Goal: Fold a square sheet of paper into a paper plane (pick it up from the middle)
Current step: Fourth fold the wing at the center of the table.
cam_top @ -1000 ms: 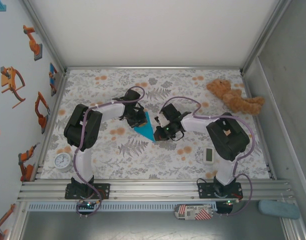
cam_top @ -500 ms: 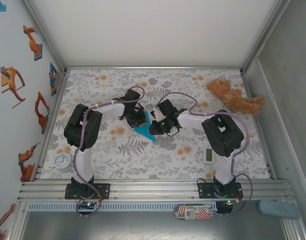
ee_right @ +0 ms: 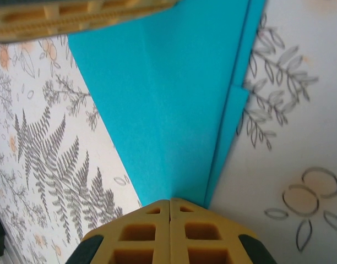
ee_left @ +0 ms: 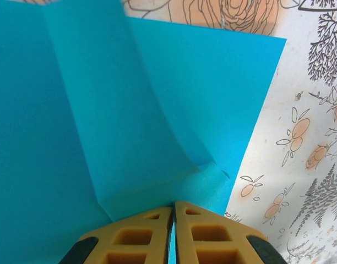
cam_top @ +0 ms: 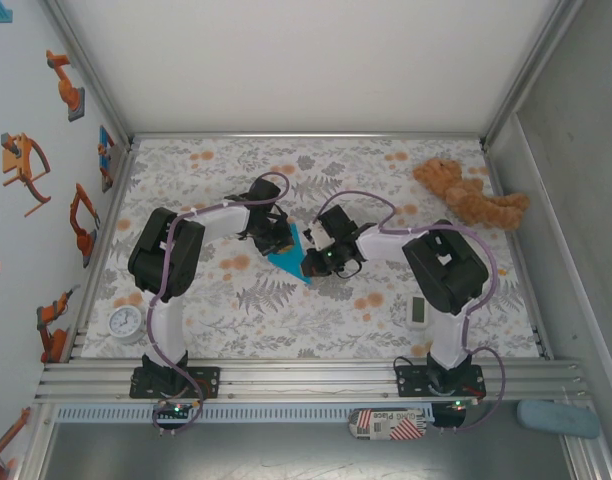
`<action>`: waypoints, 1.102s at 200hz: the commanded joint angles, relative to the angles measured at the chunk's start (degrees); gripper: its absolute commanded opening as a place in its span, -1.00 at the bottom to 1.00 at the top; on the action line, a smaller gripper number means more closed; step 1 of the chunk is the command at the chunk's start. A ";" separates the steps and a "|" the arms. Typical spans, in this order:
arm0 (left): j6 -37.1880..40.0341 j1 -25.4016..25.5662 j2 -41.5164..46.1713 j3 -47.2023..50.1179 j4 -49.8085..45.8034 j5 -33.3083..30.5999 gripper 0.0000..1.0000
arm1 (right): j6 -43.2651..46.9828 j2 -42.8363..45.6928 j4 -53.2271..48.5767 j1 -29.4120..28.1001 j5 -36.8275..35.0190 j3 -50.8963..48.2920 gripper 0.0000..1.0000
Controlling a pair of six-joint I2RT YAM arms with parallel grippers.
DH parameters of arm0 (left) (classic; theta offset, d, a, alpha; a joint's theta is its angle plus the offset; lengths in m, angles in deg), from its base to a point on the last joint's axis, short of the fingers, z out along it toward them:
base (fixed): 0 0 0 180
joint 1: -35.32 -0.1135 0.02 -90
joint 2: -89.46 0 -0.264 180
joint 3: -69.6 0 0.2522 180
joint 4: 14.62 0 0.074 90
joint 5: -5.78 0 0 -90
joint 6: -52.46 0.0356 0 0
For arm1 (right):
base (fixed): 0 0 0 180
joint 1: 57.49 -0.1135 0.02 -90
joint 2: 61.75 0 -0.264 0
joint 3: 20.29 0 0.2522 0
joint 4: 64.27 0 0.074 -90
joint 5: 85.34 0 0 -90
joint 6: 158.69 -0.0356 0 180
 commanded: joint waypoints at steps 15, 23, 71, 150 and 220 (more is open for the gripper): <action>-0.78 -0.50 -9.41 4.89 -6.60 -9.93 -0.76 | 1.93 2.70 -8.04 -0.43 1.37 -5.69 -1.00; -0.78 -0.45 -9.38 4.98 -6.61 -9.93 -0.75 | 1.94 3.41 -8.12 -0.48 1.82 -6.52 -1.00; -0.69 -0.34 -9.13 5.03 -6.11 -9.44 -0.75 | 1.33 8.06 -8.12 -0.38 0.51 -10.55 -1.00; -1.52 0.57 -6.76 5.28 -3.52 -6.31 -0.75 | -6.17 7.56 2.59 -0.48 -2.37 -1.82 -1.00; -1.31 0.71 -4.18 5.81 -0.41 -3.07 -0.75 | -4.45 -1.75 1.19 -1.00 -0.91 4.05 -1.00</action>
